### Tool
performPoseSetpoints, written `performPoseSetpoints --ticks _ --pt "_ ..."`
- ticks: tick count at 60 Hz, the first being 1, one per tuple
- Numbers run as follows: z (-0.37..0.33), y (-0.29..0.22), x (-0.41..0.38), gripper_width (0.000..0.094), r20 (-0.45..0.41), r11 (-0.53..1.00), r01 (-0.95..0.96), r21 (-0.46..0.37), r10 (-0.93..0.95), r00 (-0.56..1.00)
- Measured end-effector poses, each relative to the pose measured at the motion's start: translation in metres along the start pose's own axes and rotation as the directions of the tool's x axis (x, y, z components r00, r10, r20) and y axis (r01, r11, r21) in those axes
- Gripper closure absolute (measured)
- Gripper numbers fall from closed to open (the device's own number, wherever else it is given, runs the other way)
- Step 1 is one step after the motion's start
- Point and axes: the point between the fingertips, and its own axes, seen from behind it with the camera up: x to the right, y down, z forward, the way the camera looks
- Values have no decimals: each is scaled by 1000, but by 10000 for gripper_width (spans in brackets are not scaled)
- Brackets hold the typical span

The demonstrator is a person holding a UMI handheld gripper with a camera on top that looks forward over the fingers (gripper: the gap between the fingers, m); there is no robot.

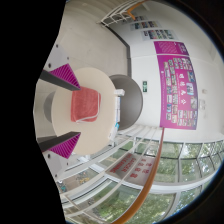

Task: Fold towel

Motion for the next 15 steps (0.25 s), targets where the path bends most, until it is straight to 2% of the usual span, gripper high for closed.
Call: performPoseSetpoints --ticks 7,15 --pt "-40 18 -11 80 -16 999 -31 -18 31 999" --pt "-68 17 -13 78 -48 1000 -10 13 10 999"
